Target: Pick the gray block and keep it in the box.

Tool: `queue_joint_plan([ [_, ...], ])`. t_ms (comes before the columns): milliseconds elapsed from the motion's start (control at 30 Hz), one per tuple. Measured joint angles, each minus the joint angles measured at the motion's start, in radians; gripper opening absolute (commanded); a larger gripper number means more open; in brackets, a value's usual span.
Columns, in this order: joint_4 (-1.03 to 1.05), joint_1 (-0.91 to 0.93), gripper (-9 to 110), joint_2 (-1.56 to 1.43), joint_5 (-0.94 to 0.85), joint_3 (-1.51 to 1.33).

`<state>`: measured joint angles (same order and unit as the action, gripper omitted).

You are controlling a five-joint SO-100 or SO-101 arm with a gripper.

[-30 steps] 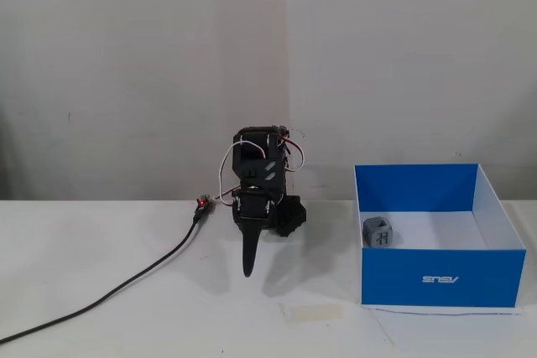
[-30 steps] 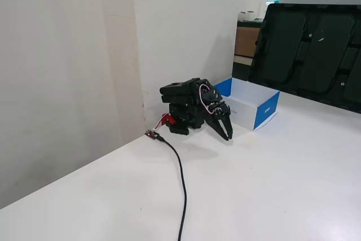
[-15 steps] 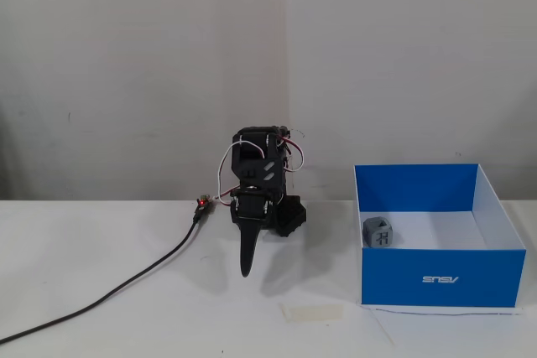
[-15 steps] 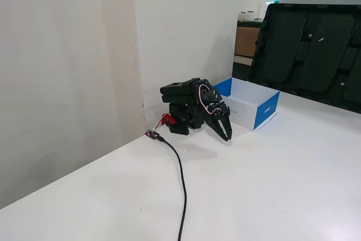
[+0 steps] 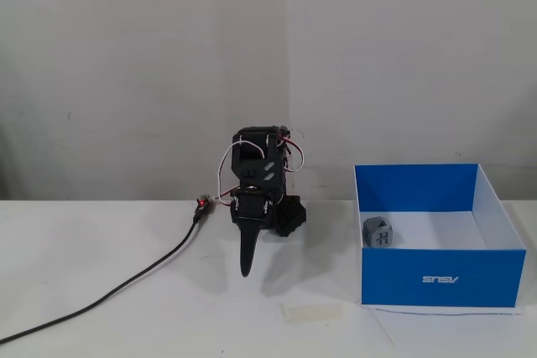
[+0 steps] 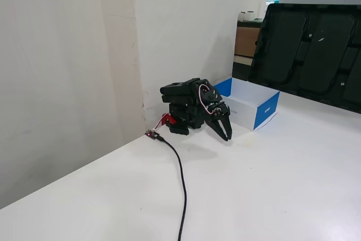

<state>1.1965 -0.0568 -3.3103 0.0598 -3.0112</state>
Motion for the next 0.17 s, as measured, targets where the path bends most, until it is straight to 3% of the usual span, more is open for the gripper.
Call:
queue_joint_plan([
  [167,0.0,0.0,0,0.0,0.0,0.0],
])
